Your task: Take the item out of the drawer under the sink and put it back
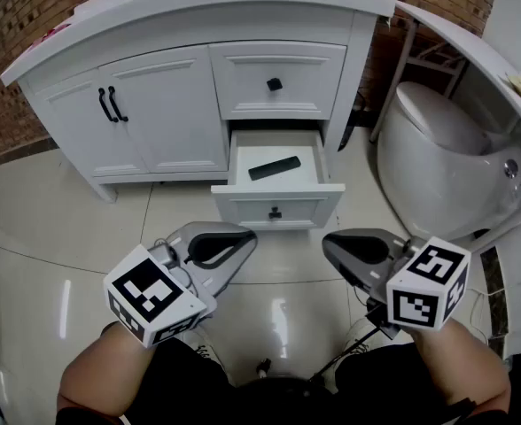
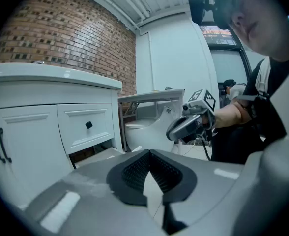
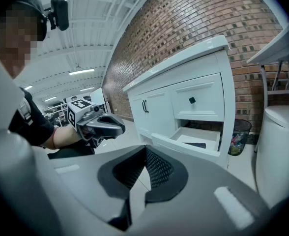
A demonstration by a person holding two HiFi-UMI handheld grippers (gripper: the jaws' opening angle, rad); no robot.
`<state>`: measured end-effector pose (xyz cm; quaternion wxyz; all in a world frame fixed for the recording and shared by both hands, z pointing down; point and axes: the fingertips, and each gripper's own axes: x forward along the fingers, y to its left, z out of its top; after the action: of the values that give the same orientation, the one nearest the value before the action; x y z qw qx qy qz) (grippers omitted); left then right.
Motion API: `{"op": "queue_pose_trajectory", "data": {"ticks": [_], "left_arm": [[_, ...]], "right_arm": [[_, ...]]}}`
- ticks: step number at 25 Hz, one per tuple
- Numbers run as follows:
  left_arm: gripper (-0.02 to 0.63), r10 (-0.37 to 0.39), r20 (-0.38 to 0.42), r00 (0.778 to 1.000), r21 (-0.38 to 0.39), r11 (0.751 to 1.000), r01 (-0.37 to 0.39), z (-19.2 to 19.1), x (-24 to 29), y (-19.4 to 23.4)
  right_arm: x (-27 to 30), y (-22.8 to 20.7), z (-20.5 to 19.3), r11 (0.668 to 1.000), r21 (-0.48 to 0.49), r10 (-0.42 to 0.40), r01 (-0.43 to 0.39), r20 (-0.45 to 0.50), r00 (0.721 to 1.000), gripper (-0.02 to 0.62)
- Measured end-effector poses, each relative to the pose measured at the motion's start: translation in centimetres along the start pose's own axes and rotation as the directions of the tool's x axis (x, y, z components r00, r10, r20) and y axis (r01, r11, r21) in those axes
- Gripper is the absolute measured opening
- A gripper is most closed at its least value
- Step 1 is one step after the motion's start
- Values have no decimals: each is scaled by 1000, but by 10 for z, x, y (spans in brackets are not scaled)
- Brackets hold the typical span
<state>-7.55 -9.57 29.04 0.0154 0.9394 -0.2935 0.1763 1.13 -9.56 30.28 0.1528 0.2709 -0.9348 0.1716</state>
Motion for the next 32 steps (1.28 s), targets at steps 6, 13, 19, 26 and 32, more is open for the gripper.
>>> {"op": "queue_pose_trajectory", "data": {"ticks": [6,13,19,26,32], "left_arm": [[43,3,4,1000,135,991,-4,1,11,2],[101,63,1,998,226,972,-62,21,23,38],[103,107,-38,994,302,949,-90,37,44,74],[173,102,-83,991,347,935,-67,39,80,102],[178,83,-166,983,301,953,-29,22,116,133]], "right_arm": [[-5,-3,0,1000,6,-26,26,0,1000,3],[-2,1,1,1000,0,3,-3,3,1000,3],[-3,4,1,1000,4,25,-25,-2,1000,3],[-6,-2,4,999,22,40,-41,12,999,3],[-1,-6,5,997,43,66,-67,12,998,3]]}}
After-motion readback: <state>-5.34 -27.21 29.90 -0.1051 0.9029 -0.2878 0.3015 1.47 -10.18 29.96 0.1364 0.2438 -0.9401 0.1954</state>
